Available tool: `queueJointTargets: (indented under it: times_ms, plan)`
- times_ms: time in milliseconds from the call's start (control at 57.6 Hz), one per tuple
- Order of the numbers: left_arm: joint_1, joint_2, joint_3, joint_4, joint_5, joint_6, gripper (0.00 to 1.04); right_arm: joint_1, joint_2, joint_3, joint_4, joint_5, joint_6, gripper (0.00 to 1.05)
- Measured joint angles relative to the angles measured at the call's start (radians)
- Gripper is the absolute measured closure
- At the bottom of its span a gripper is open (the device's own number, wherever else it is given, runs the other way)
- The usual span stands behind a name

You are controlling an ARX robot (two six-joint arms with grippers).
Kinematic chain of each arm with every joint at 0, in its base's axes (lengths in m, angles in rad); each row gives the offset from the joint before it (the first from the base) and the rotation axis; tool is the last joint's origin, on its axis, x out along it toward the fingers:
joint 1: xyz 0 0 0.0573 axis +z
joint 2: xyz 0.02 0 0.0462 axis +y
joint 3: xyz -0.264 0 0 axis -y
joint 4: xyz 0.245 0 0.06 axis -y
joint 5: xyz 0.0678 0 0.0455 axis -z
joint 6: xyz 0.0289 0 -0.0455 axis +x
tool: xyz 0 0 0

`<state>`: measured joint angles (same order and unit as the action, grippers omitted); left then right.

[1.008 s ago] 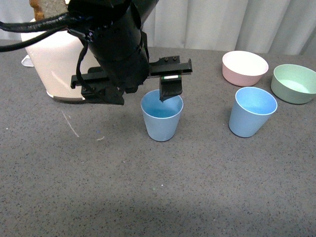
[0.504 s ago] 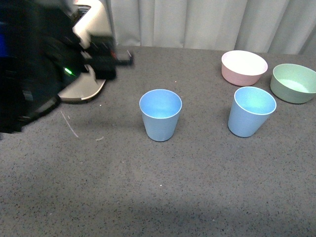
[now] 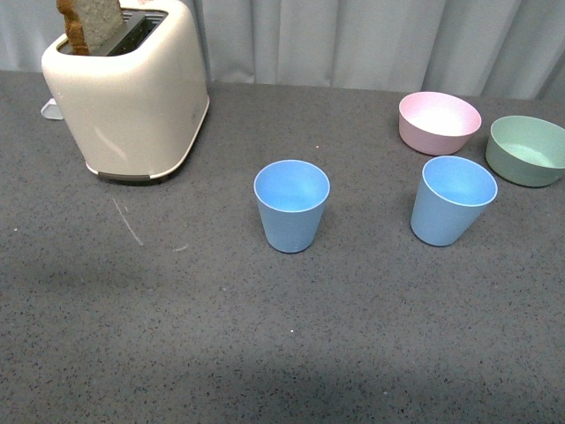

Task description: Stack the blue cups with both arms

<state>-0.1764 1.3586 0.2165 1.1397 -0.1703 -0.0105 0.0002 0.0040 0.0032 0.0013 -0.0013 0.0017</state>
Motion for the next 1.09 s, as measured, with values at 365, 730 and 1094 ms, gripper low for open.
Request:
queueJointTargets:
  times_ms: [365, 730, 1094]
  plan:
    - [0.084, -0.315, -0.145, -0.184, 0.082, 0.002, 1.01, 0.000, 0.000, 0.000, 0.000, 0.000, 0.000, 0.10]
    - [0.174, -0.604, -0.196, -0.416, 0.171, 0.003, 1.01, 0.000, 0.000, 0.000, 0.000, 0.000, 0.000, 0.10]
    - [0.174, -0.846, -0.197, -0.633, 0.171, 0.003, 1.01, 0.000, 0.000, 0.000, 0.000, 0.000, 0.000, 0.10]
